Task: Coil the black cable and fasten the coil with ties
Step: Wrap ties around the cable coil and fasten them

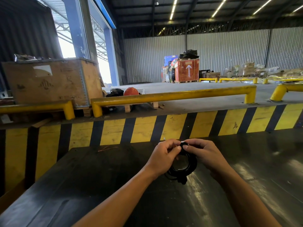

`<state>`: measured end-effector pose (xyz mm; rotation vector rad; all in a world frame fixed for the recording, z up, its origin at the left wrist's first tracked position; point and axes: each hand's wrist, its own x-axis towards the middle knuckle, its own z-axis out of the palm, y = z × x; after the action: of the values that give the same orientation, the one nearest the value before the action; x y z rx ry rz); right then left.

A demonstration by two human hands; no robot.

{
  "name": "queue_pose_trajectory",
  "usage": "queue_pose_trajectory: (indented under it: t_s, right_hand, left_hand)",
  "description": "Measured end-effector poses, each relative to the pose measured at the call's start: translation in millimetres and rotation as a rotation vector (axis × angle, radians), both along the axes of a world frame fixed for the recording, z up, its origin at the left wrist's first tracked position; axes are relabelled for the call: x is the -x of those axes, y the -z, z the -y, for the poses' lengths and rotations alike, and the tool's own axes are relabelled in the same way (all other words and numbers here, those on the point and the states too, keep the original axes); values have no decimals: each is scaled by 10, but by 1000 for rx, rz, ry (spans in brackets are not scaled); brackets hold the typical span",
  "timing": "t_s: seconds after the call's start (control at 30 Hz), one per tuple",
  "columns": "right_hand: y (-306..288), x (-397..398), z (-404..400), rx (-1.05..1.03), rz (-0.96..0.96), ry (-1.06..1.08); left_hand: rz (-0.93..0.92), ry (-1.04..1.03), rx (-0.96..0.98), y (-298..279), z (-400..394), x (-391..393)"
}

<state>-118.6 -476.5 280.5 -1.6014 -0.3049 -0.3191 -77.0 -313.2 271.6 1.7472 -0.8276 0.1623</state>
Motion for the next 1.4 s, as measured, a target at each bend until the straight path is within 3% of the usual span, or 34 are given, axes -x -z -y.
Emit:
queue_pose_trajectory:
  t_s: [0.13, 0.27, 0.43, 0.57, 0.67, 0.87, 1.0, 1.13, 1.4]
  right_hand:
    - [11, 11, -5, 78, 104, 75]
    - [69, -1, -45, 61, 181, 180]
    - [124, -12, -59, 79, 229, 203]
    - [153, -20, -66, -62, 183, 148]
    - [270, -48, -59, -31, 101, 163]
    - [652, -132, -104, 398, -110, 178]
    - [1149, -225, -152, 383, -264, 205]
    - [1875, -259, -245, 323, -560, 144]
    - [2821, -182, -550, 417, -945, 22]
  left_hand:
    - [0, 22, -7, 31, 20, 20]
    - [-182, 49, 83, 47, -22, -3]
    - [-231, 130, -136, 134, -170, -34]
    - [-533, 133, -45, 300, -351, -88]
    - [-718, 132, 54, 444, -443, -132]
    - [-757, -15, -52, 757, -550, -229]
    - [-873, -134, -55, 1156, -590, -289]
    - [-1042, -316, 41, 1727, -633, -247]
    - [-1258, -393, -189, 2510, -826, -43]
